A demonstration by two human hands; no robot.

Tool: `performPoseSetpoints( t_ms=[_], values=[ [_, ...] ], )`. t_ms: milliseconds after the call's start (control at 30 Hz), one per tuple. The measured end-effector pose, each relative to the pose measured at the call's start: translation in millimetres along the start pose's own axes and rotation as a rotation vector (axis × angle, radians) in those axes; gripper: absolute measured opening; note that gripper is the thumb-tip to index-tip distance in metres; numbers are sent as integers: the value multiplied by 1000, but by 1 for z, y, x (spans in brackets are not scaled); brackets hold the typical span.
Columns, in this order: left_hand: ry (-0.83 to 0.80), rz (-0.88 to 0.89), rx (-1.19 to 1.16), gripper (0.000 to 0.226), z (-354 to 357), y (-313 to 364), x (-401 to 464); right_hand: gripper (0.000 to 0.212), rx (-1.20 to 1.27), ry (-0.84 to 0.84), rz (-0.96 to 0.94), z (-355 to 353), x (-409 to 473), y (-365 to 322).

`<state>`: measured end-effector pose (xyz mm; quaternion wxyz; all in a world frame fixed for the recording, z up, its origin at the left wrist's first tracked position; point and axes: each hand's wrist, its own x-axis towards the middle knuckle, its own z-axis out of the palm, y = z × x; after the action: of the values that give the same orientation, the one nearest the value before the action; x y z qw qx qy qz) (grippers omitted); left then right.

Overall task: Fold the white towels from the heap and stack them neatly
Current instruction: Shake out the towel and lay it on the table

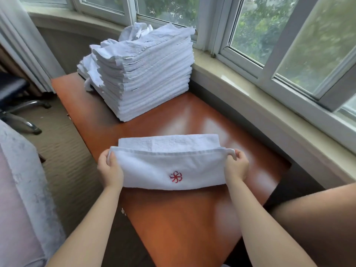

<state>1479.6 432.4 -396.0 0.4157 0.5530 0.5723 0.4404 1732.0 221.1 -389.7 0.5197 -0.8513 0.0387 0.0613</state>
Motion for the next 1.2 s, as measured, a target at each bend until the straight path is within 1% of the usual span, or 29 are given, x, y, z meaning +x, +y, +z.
performPoseSetpoints(
  t_ms=[133,267,333,400,433,467,533,567,633,667,733,767,867,933,1033,1100,1167,1200],
  values=[
    [-29,15,73,31,24,0,39,17,1,-54,37,35,31,-9],
    [27,27,212,29,51,-4,76,19,43,-121,63,74,66,-18],
    [22,16,220,30,65,-9,89,22,63,-148,62,89,79,-18],
    [-49,-85,239,40,74,-18,93,28,-32,-187,78,95,85,-10],
    [-91,-163,289,46,76,-25,93,31,-109,-202,105,97,86,-3],
    [-117,-218,358,47,76,-33,93,33,-198,-207,125,97,87,4],
    [-112,-212,442,32,74,-44,93,31,-340,-191,116,96,85,14],
    [-87,-188,434,23,74,-45,93,29,-352,-173,105,97,85,14],
    [-18,-138,372,11,76,-41,94,25,-298,-121,72,98,86,10],
    [8,-104,353,10,76,-39,94,24,-264,-84,45,100,87,7],
    [17,-68,382,16,76,-38,93,24,-247,-42,31,101,89,1],
    [20,-81,435,20,74,-39,91,25,-287,-54,51,100,89,0],
    [23,-224,596,40,61,-42,86,34,-443,-111,133,91,82,6],
    [-38,-313,620,46,50,-43,82,40,-489,-119,164,81,73,12],
    [-230,-358,648,42,35,-42,73,50,-535,-135,222,66,56,21],
    [-296,-426,588,39,28,-42,66,51,-478,-167,299,58,45,24],
    [-318,-503,488,35,21,-43,59,46,-355,-212,379,49,37,28],
    [-313,-532,428,31,17,-43,56,41,-307,-219,390,43,32,30]
  ],
)
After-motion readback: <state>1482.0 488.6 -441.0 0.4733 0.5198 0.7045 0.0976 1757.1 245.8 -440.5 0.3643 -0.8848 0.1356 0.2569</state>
